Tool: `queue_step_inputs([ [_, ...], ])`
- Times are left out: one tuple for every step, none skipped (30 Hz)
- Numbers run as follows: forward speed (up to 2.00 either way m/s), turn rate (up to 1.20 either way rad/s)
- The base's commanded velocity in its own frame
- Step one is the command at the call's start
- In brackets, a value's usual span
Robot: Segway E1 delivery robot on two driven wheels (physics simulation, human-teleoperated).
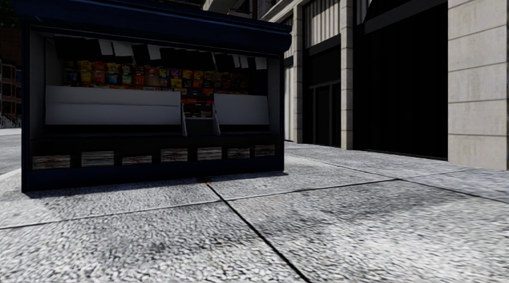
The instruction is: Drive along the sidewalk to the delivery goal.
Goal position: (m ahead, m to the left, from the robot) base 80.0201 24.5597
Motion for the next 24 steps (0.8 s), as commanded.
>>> queue_step_inputs([
  [0.00,-0.22],
  [0.00,0.00],
  [0.00,0.00],
  [0.00,0.00],
  [0.00,0.00],
  [0.00,0.00],
  [0.00,0.00],
  [0.00,0.00],
  [0.00,0.00],
  [0.00,0.00],
  [0.00,0.00],
  [0.00,0.00],
  [0.00,0.00],
  [0.00,0.00],
  [0.00,0.00],
  [0.00,0.00],
  [0.00,0.00],
  [0.00,0.00],
  [0.00,0.00],
  [0.00,0.00],
  [0.00,0.00],
  [0.00,0.00],
  [0.00,0.00],
  [0.00,0.00],
])
